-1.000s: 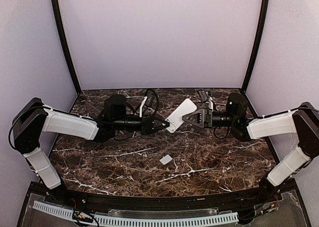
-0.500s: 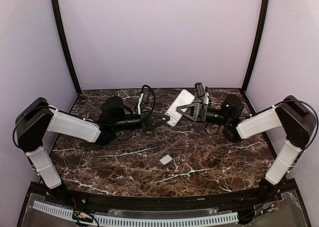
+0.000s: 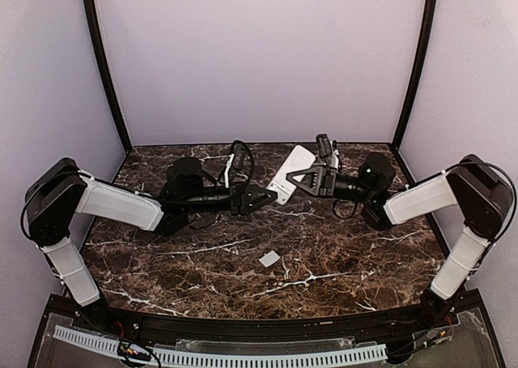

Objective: Load the batteries into the remote control
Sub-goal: Pass from the left arm to the right, then pick up the battery from the center of the board.

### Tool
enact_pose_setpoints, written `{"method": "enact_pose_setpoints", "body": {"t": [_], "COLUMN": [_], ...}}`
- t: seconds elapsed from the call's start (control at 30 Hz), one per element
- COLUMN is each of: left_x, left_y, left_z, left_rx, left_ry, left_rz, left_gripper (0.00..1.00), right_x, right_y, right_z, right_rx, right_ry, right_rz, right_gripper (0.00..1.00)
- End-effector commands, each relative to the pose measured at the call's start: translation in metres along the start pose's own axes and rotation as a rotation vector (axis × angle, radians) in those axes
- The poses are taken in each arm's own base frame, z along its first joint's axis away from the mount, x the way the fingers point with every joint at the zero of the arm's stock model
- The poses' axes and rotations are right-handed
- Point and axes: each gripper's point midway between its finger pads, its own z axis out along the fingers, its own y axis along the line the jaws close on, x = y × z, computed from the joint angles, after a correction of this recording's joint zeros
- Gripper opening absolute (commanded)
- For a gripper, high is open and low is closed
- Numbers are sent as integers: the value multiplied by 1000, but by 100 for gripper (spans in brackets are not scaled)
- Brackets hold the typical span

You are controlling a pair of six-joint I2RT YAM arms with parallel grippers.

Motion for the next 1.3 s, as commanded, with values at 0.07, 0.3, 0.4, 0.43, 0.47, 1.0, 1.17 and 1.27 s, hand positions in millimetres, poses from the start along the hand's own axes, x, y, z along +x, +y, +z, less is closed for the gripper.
{"method": "enact_pose_setpoints", "body": {"t": [0.07, 0.3, 0.4, 0.43, 0.47, 1.0, 1.17, 1.27], "left_x": [-22, -35, -35, -38, -37, -11, -4, 0], "left_y": [23, 105, 129, 138, 142, 226, 243, 249], "left_z": [-35, -104, -136, -147, -152, -182, -187, -190], "left_rx": [-165, -638, -853, -914, -936, -1136, -1162, -1175], "left_ry": [28, 167, 300, 316, 359, 667, 694, 705], "left_rz": [72, 134, 186, 191, 195, 150, 126, 113], "left_gripper": [85, 89, 86, 83, 81, 38, 31, 30], "right_x": [-5, 11, 14, 16, 16, 23, 25, 25], "right_y": [-3, -23, -28, -30, -32, -40, -42, -42], "right_z": [-22, -45, -53, -55, -57, -65, -64, -63], "right_rx": [34, 146, 199, 211, 221, 224, 220, 212], "right_ry": [30, 157, 193, 204, 208, 237, 243, 248], "right_rz": [-10, -9, -26, -29, -32, -9, 3, 6], "right_gripper": [0, 0, 0, 0, 0, 0, 0, 0]}}
